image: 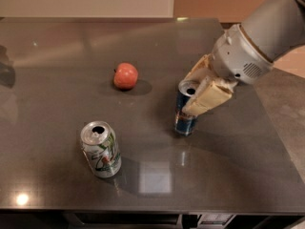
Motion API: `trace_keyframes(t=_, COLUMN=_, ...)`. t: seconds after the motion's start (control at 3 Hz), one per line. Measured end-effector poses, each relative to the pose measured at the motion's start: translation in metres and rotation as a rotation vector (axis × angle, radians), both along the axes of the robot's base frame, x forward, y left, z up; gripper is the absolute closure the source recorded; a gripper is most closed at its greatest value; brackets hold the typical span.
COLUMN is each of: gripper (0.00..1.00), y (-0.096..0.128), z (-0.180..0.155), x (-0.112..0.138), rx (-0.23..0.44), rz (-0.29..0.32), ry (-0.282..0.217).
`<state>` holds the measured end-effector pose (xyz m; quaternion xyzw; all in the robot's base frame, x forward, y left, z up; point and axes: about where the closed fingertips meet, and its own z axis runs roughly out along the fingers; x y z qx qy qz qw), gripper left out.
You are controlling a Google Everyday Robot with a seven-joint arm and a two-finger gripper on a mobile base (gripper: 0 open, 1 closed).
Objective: Move redbull can near apple
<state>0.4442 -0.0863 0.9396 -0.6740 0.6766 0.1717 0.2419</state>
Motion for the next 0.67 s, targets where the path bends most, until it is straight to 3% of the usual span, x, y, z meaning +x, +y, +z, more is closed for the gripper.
trace_keyframes(t=0.33, gripper=1.0, y=0.024, z=0.024, x=0.024, rx=0.035, rz=0.026, ry=0.002)
trace_keyframes(t=0.67, gripper=1.0, y=0.052, z=0.035, x=0.056, rx=0.069, rz=0.033, ry=0.021)
